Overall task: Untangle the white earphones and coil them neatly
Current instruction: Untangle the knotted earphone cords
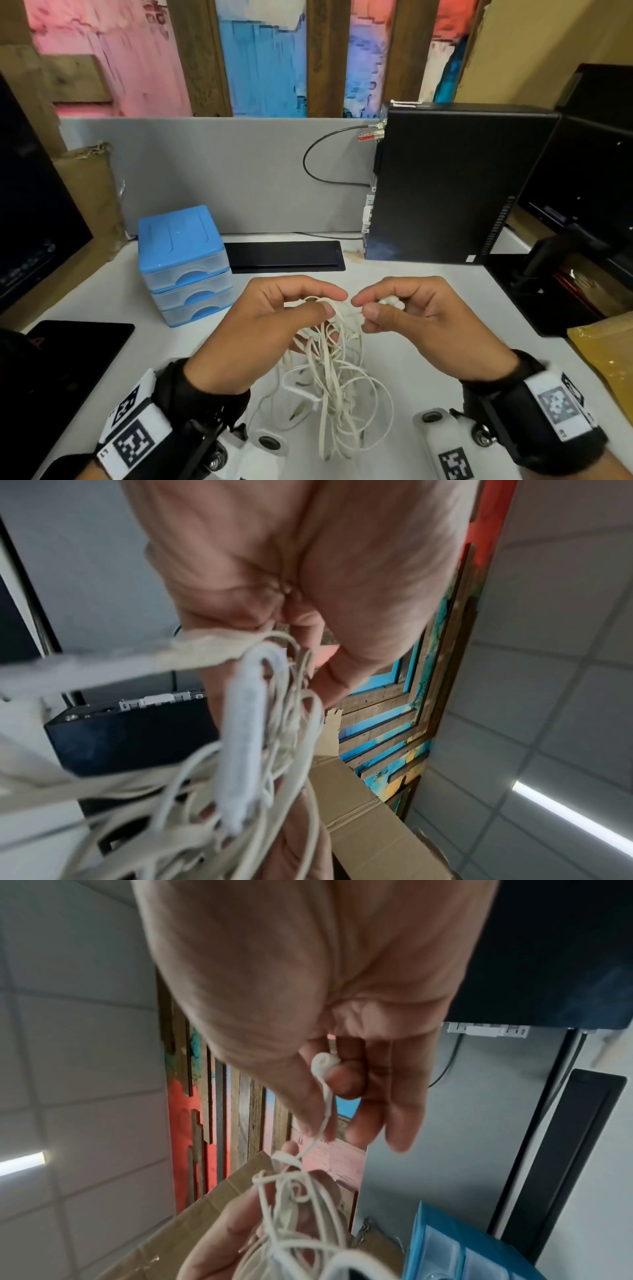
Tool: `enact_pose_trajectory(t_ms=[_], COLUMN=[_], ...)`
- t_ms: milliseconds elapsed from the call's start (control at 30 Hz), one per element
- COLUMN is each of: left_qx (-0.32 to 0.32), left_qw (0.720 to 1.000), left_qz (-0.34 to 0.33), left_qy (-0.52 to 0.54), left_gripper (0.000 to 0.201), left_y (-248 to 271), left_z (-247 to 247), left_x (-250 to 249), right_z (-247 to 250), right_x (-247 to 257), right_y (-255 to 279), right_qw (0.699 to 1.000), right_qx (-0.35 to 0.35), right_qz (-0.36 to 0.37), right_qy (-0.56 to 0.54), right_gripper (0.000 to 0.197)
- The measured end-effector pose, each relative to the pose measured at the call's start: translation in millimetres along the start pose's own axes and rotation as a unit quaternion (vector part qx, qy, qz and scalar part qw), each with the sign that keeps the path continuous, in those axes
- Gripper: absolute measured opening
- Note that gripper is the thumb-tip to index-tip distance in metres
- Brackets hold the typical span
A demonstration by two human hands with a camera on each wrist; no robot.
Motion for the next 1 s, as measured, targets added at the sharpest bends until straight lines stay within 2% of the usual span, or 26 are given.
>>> enact_pose_trajectory(t_ms=[267, 400, 567, 633, 733, 900, 1000], left_qx=[-0.021, -0.028, -0.027, -0.029, -0.034, -0.034, -0.029], left_qw=[0.999, 0.999, 0.999, 0.999, 0.999, 0.999, 0.999], left_qz=[0.036, 0.034, 0.028, 0.018, 0.016, -0.005, -0.025], left_qy=[0.003, -0.002, 0.014, 0.011, 0.019, 0.027, 0.019], left_gripper=[0.007, 0.017, 0.008, 0.02, 0.028, 0.026, 0.022], left_y=[0, 0, 0, 0, 0, 0, 3], left_z=[-2, 0, 0, 0, 0, 2, 0], left_x=[6, 7, 6, 5, 4, 1, -3], right_z=[-14, -18, -22, -24, -22, -19, -14], right_x=[8, 12, 12, 12, 15, 23, 31], right_y=[7, 9, 13, 13, 13, 18, 22], right_qw=[0.999, 0.998, 0.998, 0.999, 1.0, 0.999, 0.994], right_qx=[0.034, 0.038, 0.041, 0.043, 0.025, -0.021, -0.052], right_qz=[0.002, 0.0, 0.003, -0.007, -0.009, 0.009, 0.046], right_qy=[-0.04, -0.056, -0.038, -0.026, 0.0, 0.046, 0.084], right_gripper=[0.021, 0.025, 0.015, 0.017, 0.019, 0.007, 0.009])
Point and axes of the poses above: each hand's wrist, its own y-axis away from the middle knuckle, its own z-axis out of the back of the hand, x = y × z, the point moved 9 cm from there along -y, towards the middle knuckle, and after that the axes turned 14 degrees about -x, right-handed, at the moved point
